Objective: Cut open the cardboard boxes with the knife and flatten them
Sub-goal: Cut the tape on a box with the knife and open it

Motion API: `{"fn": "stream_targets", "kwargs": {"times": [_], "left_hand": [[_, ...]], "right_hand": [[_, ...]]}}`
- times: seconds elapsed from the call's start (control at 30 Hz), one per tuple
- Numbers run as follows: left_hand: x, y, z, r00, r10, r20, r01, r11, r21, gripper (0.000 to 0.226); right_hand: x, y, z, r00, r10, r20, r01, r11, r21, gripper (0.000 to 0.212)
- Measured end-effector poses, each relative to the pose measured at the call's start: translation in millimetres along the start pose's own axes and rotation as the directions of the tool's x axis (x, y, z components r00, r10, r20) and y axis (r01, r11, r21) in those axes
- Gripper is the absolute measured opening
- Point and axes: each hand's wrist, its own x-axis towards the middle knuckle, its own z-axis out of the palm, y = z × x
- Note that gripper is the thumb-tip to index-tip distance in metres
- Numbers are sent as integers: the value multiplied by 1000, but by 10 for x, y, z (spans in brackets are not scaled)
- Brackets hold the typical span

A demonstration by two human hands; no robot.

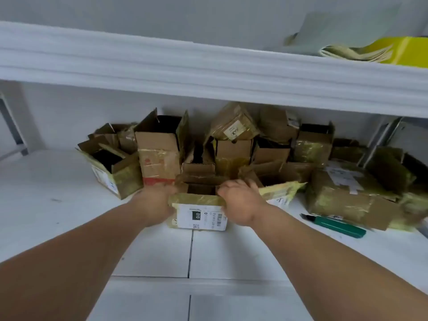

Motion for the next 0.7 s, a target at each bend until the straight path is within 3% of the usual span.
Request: {"fn": "stream_targets", "kwargs": {"times": [0.1, 0.27, 0.43, 0.6, 0.7], "left_hand": [[15, -24, 16, 999, 21, -35, -22, 1000, -19, 29], [-40, -115, -19, 999, -24, -33, 16, 974, -226, 34], [-208, -175, -96, 1000, -19, -13, 11, 878, -478, 20], [-420, -34, -127, 998, -19, 68, 57, 772, -633, 15], [-513, 192, -89, 997, -54, 54, 76, 772, -631, 21]], "right_hand": [[-12, -75, 41, 1000, 14, -15, -14, 1000, -2, 45], [-156, -80, -18, 994, 82, -78, -57, 957, 283, 5], [-315, -43, -45, 994, 81, -70, -29, 832, 554, 69], [-494, 40, -38, 993, 116, -11, -69, 660, 748, 78], [-656, 178, -9, 993, 120, 14, -82, 586, 806, 82]]}}
